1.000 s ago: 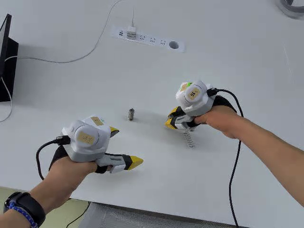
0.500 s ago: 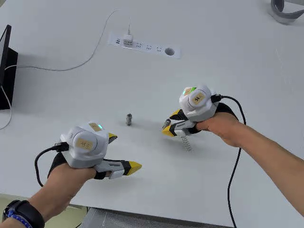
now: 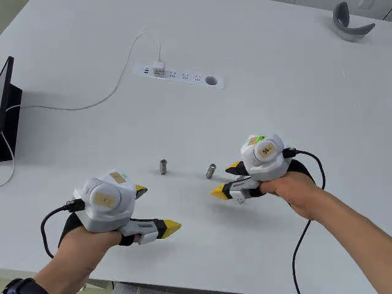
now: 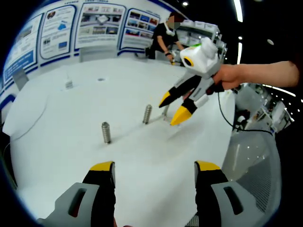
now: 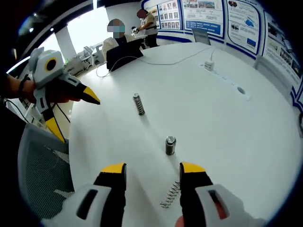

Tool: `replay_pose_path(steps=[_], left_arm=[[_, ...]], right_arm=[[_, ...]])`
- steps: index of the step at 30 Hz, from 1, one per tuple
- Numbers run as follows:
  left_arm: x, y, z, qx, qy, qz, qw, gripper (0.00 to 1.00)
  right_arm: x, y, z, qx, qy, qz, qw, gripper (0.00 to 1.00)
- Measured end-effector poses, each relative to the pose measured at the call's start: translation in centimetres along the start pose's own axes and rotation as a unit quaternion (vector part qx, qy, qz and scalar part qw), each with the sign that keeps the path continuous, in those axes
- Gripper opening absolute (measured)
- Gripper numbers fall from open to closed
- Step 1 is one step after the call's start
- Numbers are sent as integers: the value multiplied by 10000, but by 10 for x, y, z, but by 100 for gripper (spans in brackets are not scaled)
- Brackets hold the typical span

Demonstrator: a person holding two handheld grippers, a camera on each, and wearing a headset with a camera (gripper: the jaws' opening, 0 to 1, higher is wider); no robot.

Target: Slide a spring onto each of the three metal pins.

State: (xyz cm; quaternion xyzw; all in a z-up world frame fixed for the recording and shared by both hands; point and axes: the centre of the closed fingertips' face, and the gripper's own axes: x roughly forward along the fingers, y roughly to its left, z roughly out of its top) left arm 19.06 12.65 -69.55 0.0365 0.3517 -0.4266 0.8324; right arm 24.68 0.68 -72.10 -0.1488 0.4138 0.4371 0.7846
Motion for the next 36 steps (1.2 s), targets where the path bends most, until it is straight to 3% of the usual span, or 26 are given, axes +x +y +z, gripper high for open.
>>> replay_pose_path(steps=[18, 27, 36], left_arm=[[7, -15, 5, 14, -15, -69, 10000, 69], [5, -14, 7, 29, -15, -39, 10000, 69], [4, -13, 6, -19, -6, -18, 10000, 69]], right_arm=[[-13, 14, -24, 361, -206, -138, 9990, 59], [-19, 17, -22, 540, -453, -244, 9972, 63], [-27, 18, -28, 915, -736, -352, 9925, 66]])
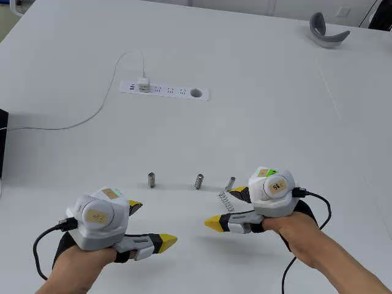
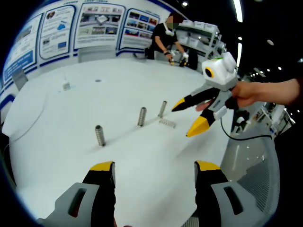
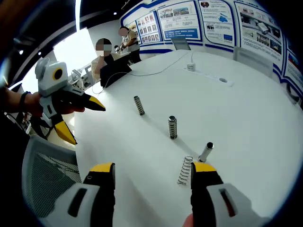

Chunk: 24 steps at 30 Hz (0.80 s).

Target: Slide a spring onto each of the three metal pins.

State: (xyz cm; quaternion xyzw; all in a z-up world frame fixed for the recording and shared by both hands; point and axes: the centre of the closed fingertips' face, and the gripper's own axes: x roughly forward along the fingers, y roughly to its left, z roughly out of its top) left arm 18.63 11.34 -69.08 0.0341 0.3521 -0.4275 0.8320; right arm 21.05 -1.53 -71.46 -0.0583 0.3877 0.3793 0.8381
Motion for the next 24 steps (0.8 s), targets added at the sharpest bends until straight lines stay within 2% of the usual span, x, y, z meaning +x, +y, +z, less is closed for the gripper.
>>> replay_pose_path(steps=[6, 14, 24], left_arm=[[2, 0, 3, 5, 0, 4, 10000, 70], [8, 0, 7, 4, -18, 3, 10000, 70], [11, 0, 10, 23, 10, -12, 10000, 70]], right_arm=[[-10, 2, -4, 125, -157, 28, 9998, 73], [-21, -1, -11, 362, -402, -96, 9985, 74], [-32, -8, -25, 613, -413, -265, 9969, 80]])
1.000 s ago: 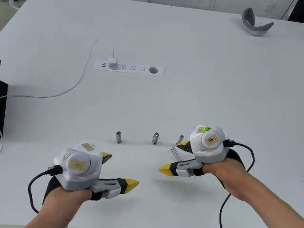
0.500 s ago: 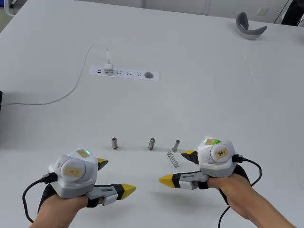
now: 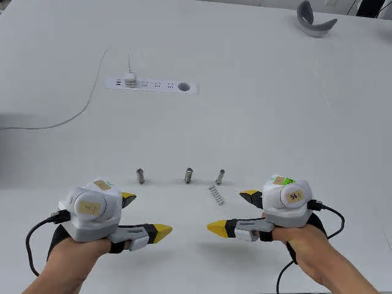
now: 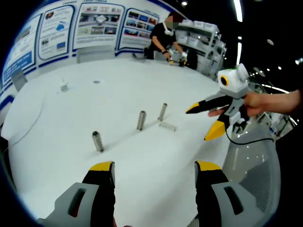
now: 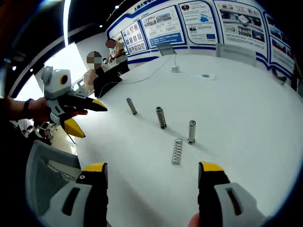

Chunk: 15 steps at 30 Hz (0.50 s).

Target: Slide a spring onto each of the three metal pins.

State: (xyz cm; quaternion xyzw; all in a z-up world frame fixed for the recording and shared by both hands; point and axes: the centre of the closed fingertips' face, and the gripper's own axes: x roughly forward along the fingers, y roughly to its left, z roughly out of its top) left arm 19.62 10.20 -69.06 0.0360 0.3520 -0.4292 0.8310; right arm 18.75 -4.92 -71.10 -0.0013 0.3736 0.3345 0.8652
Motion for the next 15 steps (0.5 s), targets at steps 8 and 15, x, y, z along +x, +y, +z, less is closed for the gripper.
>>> replay_pose_path(steps=[8, 15], left_arm=[[5, -1, 6, -12, -49, -16, 10000, 70], [12, -5, 8, 45, -9, -58, 10000, 70]], right_arm=[[-13, -13, -5, 187, -153, -199, 9995, 82], [-23, -19, -13, 296, -156, -283, 9990, 82]])
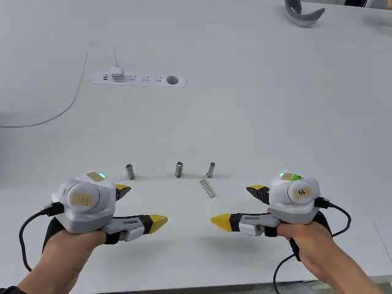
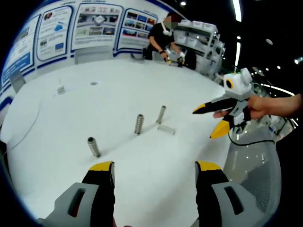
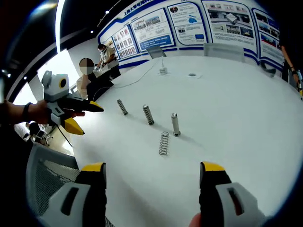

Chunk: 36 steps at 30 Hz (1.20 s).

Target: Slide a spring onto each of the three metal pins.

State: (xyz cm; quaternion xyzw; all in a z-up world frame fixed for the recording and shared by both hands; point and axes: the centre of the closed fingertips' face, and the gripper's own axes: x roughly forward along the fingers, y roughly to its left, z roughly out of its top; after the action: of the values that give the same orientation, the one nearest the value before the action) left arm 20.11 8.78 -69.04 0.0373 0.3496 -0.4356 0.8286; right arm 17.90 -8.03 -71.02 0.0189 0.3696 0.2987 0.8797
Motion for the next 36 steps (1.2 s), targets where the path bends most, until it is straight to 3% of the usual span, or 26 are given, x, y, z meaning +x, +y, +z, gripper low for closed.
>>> replay_pose_path(steps=[9, 20, 26, 32, 36], left_arm=[[13, -17, 5, 173, 78, -185, 9996, 70], [35, -42, 12, 497, 230, -496, 9973, 70], [46, -48, 17, 664, 290, -609, 9955, 70], [55, -54, 22, 916, 382, -767, 9921, 70], [62, -58, 24, 1250, 508, -899, 9868, 70]], right_arm=[[-12, -8, -12, 165, 88, -69, 9998, 83], [-17, -2, -13, 172, 10, 47, 9998, 83], [-16, 2, -16, 131, 53, 106, 9998, 83], [-16, 3, -18, 205, 45, 120, 9997, 83], [-18, 1, -21, 344, 27, 112, 9993, 83]])
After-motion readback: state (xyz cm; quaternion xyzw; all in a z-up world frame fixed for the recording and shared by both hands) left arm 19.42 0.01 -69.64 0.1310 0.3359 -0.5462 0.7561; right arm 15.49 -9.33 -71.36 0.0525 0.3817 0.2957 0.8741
